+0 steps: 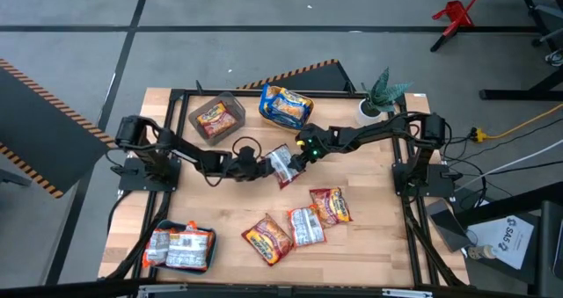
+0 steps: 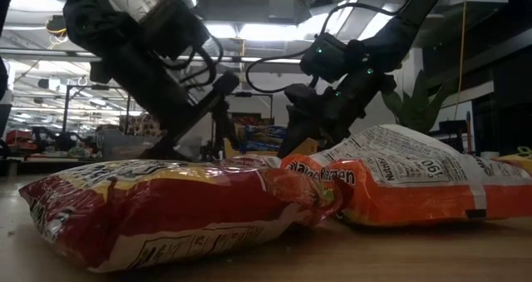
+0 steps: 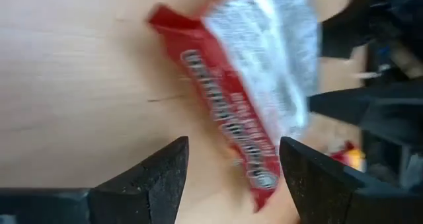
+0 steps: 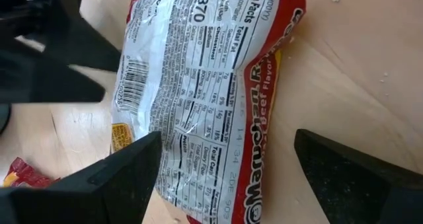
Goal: Sort Maruchan noodles
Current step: Put the red noodle pack into the gray bin
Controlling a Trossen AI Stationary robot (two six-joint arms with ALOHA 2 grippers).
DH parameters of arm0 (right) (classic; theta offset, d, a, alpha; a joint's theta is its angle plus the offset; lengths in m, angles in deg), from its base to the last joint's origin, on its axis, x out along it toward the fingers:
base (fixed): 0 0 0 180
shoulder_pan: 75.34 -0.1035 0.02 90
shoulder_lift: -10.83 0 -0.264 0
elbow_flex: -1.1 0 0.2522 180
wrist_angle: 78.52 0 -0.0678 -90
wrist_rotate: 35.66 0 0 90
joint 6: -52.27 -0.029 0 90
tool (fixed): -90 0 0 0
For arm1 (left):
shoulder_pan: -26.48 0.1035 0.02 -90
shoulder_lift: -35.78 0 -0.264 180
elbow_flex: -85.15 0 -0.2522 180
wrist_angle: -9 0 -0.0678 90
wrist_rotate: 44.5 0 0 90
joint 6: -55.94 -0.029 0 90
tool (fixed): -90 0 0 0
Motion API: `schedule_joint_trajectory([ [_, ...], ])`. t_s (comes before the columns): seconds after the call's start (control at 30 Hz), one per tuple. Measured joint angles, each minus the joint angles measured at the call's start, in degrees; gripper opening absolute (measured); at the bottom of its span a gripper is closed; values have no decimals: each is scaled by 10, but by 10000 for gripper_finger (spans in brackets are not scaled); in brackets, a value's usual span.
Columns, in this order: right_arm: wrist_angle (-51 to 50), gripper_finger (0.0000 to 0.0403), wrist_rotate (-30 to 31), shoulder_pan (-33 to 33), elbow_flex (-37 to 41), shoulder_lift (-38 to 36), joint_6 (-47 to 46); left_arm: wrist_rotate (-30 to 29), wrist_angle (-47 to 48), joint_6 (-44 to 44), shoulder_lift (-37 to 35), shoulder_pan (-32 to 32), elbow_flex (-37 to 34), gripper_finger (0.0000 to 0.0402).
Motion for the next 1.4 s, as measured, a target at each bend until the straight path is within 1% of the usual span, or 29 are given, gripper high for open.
schedule_joint_trajectory([
  [0.1, 0, 349, 1, 0, 0, 0, 0, -24, -19, 3, 13, 3, -1, 232],
  [0.2, 1, 349, 0, 0, 0, 0, 0, -22, -69, -10, 29, 8, 0, 232],
  [0.27, 1, 349, 0, 0, 0, 0, 0, -19, -84, -11, 42, 9, 1, 232],
  [0.4, 2, 349, -5, 0, 0, 0, -2, -25, -88, 20, 57, 9, 3, 235],
  [0.57, 2, 349, -8, 0, 0, 0, -4, -57, -91, 25, 62, 9, 3, 238],
  [0.8, 13, 349, -42, -1, 0, 1, -5, -73, -101, 16, 64, 9, 2, 237],
  [0.9, 29, 347, -68, -6, 1, 2, -5, -74, -101, 14, 65, 9, 2, 237],
  [1.03, 35, 331, -71, -21, 1, 2, -4, -76, -99, 12, 65, 10, 1, 232],
  [1.2, 70, 302, -66, -40, 1, 2, 4, -78, -116, -5, 65, 10, 1, 223],
  [1.4, 72, 279, -67, -42, -14, 2, 11, -76, -134, -18, 65, 10, 0, 222],
])
